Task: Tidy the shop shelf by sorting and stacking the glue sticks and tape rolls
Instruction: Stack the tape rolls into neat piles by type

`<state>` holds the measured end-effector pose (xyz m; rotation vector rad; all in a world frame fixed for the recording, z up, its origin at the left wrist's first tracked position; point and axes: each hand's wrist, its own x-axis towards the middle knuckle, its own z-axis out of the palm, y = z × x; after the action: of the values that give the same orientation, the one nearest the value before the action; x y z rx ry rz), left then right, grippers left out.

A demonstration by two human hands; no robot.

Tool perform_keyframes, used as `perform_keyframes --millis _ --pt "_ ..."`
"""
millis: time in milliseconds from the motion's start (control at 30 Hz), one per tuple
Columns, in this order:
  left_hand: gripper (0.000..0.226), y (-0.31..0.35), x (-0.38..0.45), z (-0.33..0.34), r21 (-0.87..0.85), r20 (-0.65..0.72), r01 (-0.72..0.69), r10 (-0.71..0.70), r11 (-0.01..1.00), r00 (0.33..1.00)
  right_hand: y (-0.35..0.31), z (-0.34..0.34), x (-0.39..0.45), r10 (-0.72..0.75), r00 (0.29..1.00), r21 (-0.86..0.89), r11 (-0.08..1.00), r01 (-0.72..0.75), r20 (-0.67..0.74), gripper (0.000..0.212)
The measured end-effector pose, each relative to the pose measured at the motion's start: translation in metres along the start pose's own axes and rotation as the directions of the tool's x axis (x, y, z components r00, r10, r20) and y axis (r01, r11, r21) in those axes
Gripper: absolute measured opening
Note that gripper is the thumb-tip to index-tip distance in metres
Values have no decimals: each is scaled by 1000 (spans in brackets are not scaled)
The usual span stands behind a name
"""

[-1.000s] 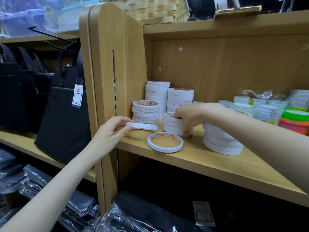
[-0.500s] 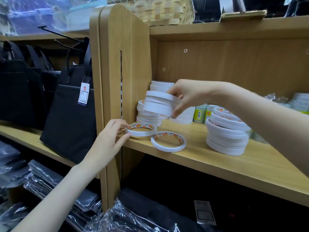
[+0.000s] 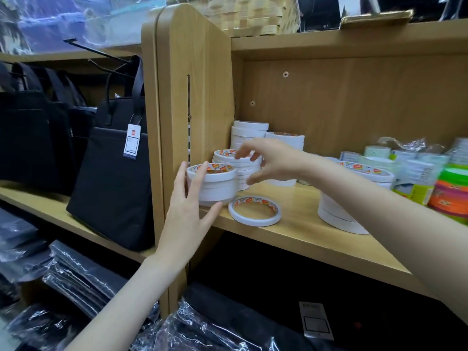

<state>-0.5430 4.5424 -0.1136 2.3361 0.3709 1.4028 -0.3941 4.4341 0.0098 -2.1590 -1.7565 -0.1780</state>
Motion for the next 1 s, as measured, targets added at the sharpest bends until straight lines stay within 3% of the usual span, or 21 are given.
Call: perform_keyframes --millis 200,300,367,467,700,833,900,1000 --pt "74 10 6 8 137 -57 85 -78 987 995 13 14 -3 206 979 -29 978 -206 -4 51" --pt "65 10 8 7 128 -40 100 -95 987 995 8 19 -11 246 969 165 955 -247 30 37" --pt "62 12 9 7 105 -35 110 -107 988 994 3 19 -23 232 961 209 943 -260 148 42" --pt "59 16 10 10 99 -49 119 -114 988 992 0 22 -42 182 934 129 965 -230 307 53" --pt "59 21 9 16 149 -37 147 -143 978 989 10 15 -60 171 962 -83 984 -157 214 10" --pt "66 22 12 17 169 20 184 -190 968 982 8 13 -67 144 964 -161 981 -109 225 8" --pt "70 23 12 16 159 40 182 -191 970 981 7 6 -66 157 979 -185 974 -132 128 12" --pt "65 23 10 14 93 25 154 -156 984 987 4 -10 -55 160 974 -146 972 -184 -162 17"
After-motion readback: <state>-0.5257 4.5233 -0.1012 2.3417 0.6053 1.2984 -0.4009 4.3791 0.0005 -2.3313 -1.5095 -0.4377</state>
